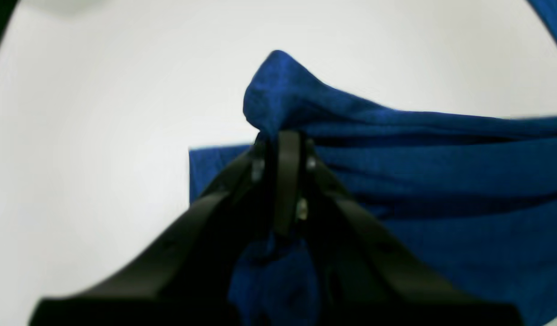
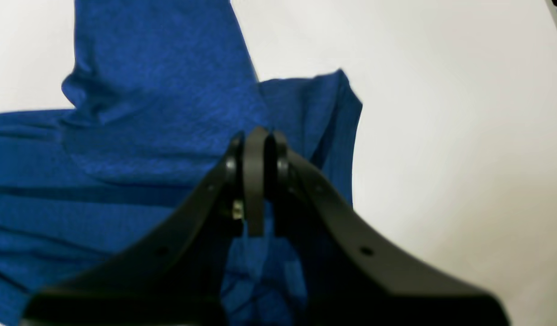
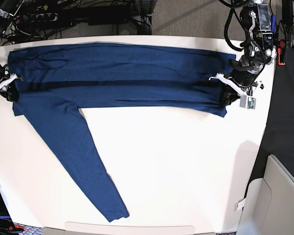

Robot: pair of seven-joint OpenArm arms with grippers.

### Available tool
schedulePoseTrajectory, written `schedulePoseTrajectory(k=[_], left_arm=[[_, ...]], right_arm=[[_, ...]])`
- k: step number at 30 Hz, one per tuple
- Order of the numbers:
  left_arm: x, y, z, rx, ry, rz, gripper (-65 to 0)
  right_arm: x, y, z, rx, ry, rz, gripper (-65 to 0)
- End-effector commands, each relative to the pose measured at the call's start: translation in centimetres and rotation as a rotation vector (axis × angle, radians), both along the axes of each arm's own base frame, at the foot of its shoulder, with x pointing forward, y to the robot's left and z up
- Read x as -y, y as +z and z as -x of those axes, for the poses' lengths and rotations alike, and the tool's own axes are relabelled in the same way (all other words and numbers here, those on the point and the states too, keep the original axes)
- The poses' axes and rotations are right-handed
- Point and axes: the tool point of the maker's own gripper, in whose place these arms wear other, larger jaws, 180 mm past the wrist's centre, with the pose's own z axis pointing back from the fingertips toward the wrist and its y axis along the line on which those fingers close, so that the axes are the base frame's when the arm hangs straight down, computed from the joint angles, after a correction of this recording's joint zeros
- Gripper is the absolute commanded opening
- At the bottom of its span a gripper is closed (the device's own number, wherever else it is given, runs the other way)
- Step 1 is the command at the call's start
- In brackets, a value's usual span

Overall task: Fold the T-shirt properly
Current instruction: 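Fold the grasped side edges up toward the collar with both grippers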

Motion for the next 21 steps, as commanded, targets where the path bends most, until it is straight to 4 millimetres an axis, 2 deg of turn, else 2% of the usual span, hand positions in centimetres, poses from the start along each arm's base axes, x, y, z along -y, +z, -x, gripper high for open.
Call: schedulePoseTrajectory(k=[1,7,12,16,21], left_arm=[[-0.9,1.5,-0.6,0.052,0.007,-0.017,-64.9],[-1.7,2.8,-0.2,0.065,-0.003,-0.062,-64.9],[-2.5,1.6,0.6,-0.035,0.002,-0.086,-64.9],[-2.4,0.9,1.0,-0.070,-0.004,-0.088,-64.9],[-3.3,-2.1,2.0,-0.162,0.022,-0.070,-64.9]], right_arm=[[0.6,1.9,-0.5,0.057,0.004,0.022,-64.7],[0.6,1.4,0.2,0.036,0.006,0.028,-64.7],[0.6,1.1,0.6,0.024,0.006,0.027,-64.7],[0.6,0.6,1.2,0.004,0.008,0.028,-64.7],[0.7,-0.6,2.3,-0.051,0.009,0.038,-64.5]])
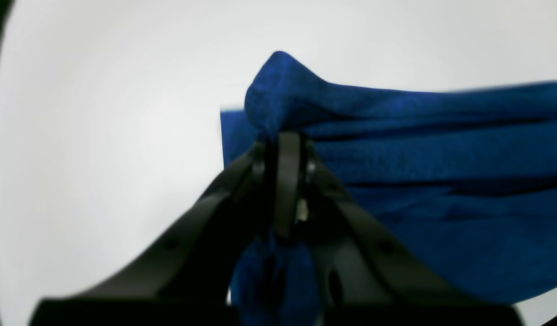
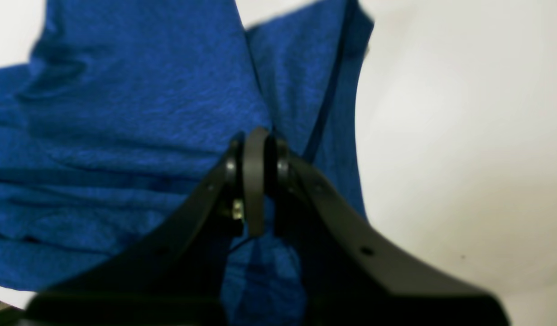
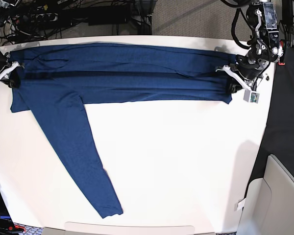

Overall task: Fold the T-shirt properly
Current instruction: 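Fold the grasped side edges up toward the collar with both grippers, then release the right gripper and move it to the hanging sleeve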

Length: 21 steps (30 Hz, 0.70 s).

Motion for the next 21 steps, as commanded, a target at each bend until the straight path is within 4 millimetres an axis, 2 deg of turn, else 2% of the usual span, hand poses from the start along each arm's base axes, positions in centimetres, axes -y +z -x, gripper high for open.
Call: schedulePoseTrajectory(k=[1,5,7,9,12,15,19,21], left_arm=[[-0.7,0.7,-0.7,0.029,0.011,-0.010,-64.9],[-1.2,-0.1,-1.0,0.010,0.028,-0.004,-64.6],[-1.2,-0.3,-0.9,0.001,0.032,-0.004,-61.0],[-1.2,-0.4,-0.8,-0.016,0.029,-0.006,-55.7],[-1.3,0.0,-1.5,-0.025,0.026,-0.009,-47.3],[-1.2,0.8,-1.8,-0.012,0.019,-0.017,-42.7],[-1.0,1.8,-2.2,0.020,0.011,-0.024,-38.5],[-1.1,2.0,-2.4,0.032,0.014,-0.023,-37.8]], right_arm=[[0.8,1.2,-0.5,0.015,0.010,0.037,-64.4],[1.7,0.6,-0.3,-0.048,-0.005,0.100,-64.3],[1.6,0.4,-0.3,-0.047,-0.009,0.107,-62.9],[1.6,0.8,-0.9,-0.032,-0.014,0.104,-57.3],[2.6,1.3,-0.6,0.011,-0.092,0.074,-46.3],[3.5,2.0,-0.7,0.071,-0.179,0.040,-40.8],[3.6,4.0,-3.2,0.158,-0.190,0.027,-40.7],[3.0,4.8,-4.9,0.202,-0.192,0.001,-40.7]])
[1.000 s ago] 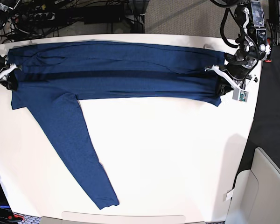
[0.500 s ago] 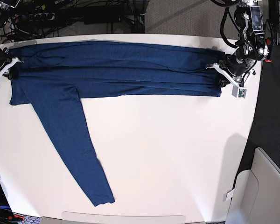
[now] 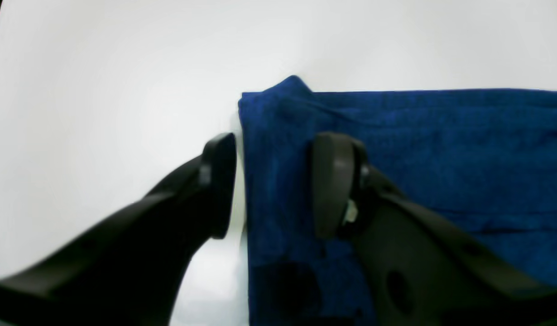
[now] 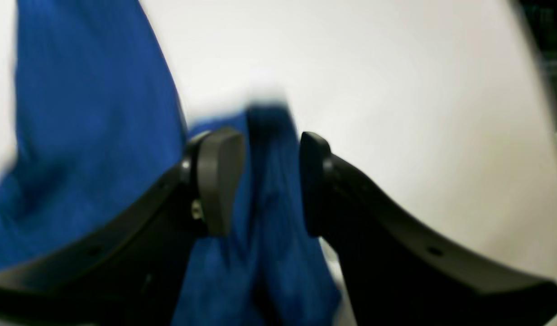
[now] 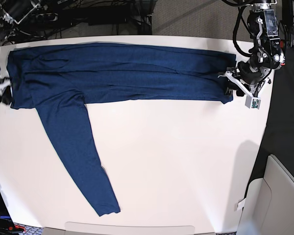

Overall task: Fold the T-shirt properly
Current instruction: 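Release the right gripper and move it to the hanging sleeve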

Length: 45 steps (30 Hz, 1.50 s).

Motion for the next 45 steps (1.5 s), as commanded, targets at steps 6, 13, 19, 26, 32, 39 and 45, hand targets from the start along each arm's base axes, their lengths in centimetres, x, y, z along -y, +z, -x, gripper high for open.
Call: schedulePoseTrajectory(k=[6,13,19,26,32,39,45], left_arm=[[-0.3,2.8,-2.6,0.102,-0.001,-0.008,-37.8],[-0.2,4.5,-4.5,0.161,0.000,-0.005,-37.6],[0.4,4.9,-5.1,0.177,0.002,0.014,-37.6],[0.4,4.7,-5.0,0.173,0.002,0.015,-37.6],[0.5,4.7,-4.9,0.170,-0.001,0.014,-37.6],[0.5,4.6,-4.8,0.167,-0.001,0.014,-37.6],[0.6,4.6,-4.8,0.165,-0.004,0.014,-37.6]], right_arm=[[-2.1,2.2,-7.6,0.021,0.080,0.084,-40.6],[-6.9,0.4,-15.2,0.006,0.168,0.055,-40.5],[-10.0,-1.2,-19.5,0.021,0.207,0.002,-40.5],[-10.7,-2.6,-21.8,0.050,0.157,-0.073,-40.5],[-10.5,-3.9,-21.9,0.066,0.095,-0.102,-40.5],[-12.0,-7.9,-20.4,-0.060,0.114,-0.145,-40.7],[-16.4,-9.3,-18.6,-0.183,0.310,-0.175,-53.4]])
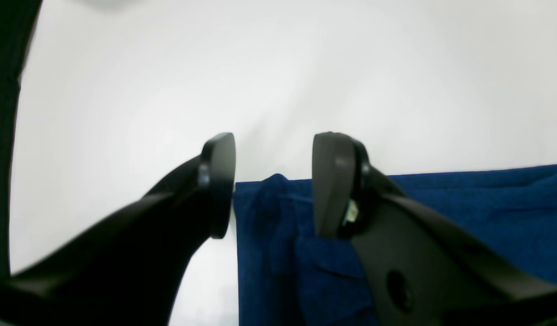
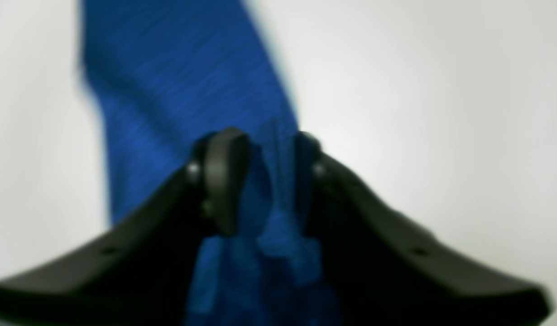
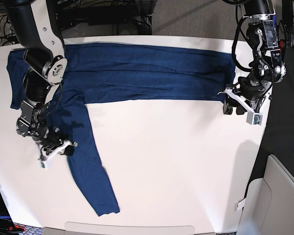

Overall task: Fold the T-shirt properly
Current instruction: 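Release the right gripper and move it to the hanging sleeve, then grasp the sleeve with the right gripper and lay it over the body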

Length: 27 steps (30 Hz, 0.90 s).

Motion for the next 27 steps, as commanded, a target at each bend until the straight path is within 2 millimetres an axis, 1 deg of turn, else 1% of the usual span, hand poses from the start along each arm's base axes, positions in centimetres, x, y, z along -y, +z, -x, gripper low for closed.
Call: schedulePoseTrajectory(k=[1,2,3,4,6,8,11,12,14,16,20,22,24,27], left_arm=[[-0.2,1.4,-0.7,0.050,-0.006,-0.006,-37.6],[-0.2,1.4,-0.7,0.048,-0.006,-0.006,-37.6],[-0.2,1.4,-0.7,0.048,-0.006,-0.006,-37.6],[-0.2,1.4,-0.7,0.048,-0.006,-0.006,-37.6],[-0.2,1.4,-0.7,0.049,-0.005,-0.007,-37.6],[-0.2,1.4,-0.7,0.049,-0.005,-0.007,-37.6],[-0.2,1.4,-0.7,0.049,-0.005,-0.006,-37.6],[-0.2,1.4,-0.7,0.049,-0.005,-0.006,-37.6],[-0.2,1.3,-0.6,0.047,-0.005,-0.006,-37.6],[-0.2,1.0,-0.3,0.041,-0.004,-0.004,-37.6],[0.0,1.0,-0.3,0.040,-0.007,-0.002,-37.6],[0.4,0.8,-0.3,0.041,-0.001,0.015,-37.6],[0.6,0.8,-0.3,0.041,0.000,0.021,-37.6],[0.6,0.7,-0.3,0.041,0.000,0.021,-37.6]], right_arm=[[-0.1,-0.4,0.6,-0.057,0.028,0.032,-58.3],[0.1,-0.5,1.0,-0.076,0.032,0.046,-63.0],[0.0,-0.4,1.1,-0.090,0.039,0.059,-65.0],[-0.2,-0.3,1.3,-0.100,0.045,0.072,-65.0],[0.3,-0.3,2.4,-0.129,0.046,0.119,-64.4],[0.9,0.3,3.3,-0.132,0.035,0.159,-64.4],[1.5,1.2,5.3,-0.137,0.014,0.185,-64.4],[1.7,1.8,6.1,-0.137,0.007,0.189,-64.4],[1.1,2.3,7.7,-0.143,0.014,0.168,-64.4],[-0.5,3.1,9.3,-0.128,0.066,0.157,-64.4],[-5.0,5.7,11.8,-0.041,0.222,0.147,-64.4],[-6.5,6.2,13.3,-0.027,0.277,0.149,-64.4],[-7.9,6.3,14.9,-0.023,0.325,0.158,-64.4],[-10.9,6.8,17.3,0.004,0.417,0.153,-64.4]])
